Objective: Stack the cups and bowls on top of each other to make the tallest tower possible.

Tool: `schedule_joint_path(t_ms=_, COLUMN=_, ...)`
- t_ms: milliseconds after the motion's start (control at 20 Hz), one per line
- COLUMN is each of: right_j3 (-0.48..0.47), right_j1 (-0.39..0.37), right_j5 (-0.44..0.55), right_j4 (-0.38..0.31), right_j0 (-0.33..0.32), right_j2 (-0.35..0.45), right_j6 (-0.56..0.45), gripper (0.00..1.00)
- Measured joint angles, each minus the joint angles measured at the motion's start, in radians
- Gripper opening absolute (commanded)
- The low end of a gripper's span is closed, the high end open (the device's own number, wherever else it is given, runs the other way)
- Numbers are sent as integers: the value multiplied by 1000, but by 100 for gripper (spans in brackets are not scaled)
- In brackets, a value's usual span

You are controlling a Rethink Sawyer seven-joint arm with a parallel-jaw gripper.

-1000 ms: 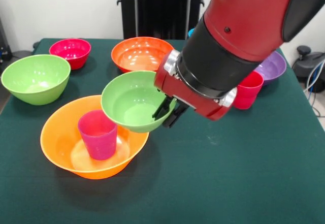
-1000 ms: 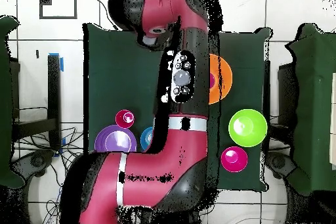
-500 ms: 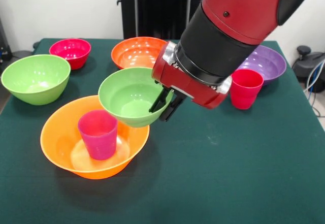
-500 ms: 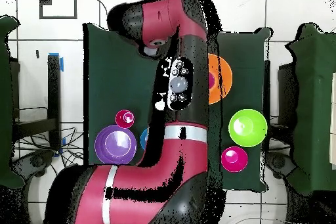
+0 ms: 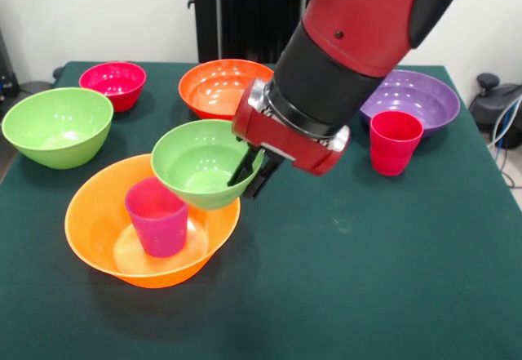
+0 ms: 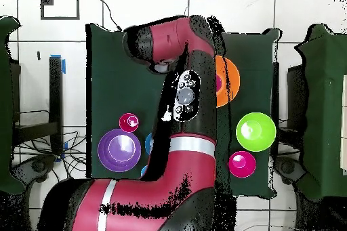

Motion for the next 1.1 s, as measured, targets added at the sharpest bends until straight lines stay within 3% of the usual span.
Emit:
schedule_joint_path(t_ms=350, right_j3=55, right_j1=6, right_j5=-39, right_j4=-1, right_j0=5, right_j2=-33, right_j6=0, gripper=0)
schedule_joint_path(t_ms=1100, right_j3=65, right_j1=3, right_j5=-40, right_j4=-1, right_j0=5, right_j2=-65, right_j6=0, gripper=0)
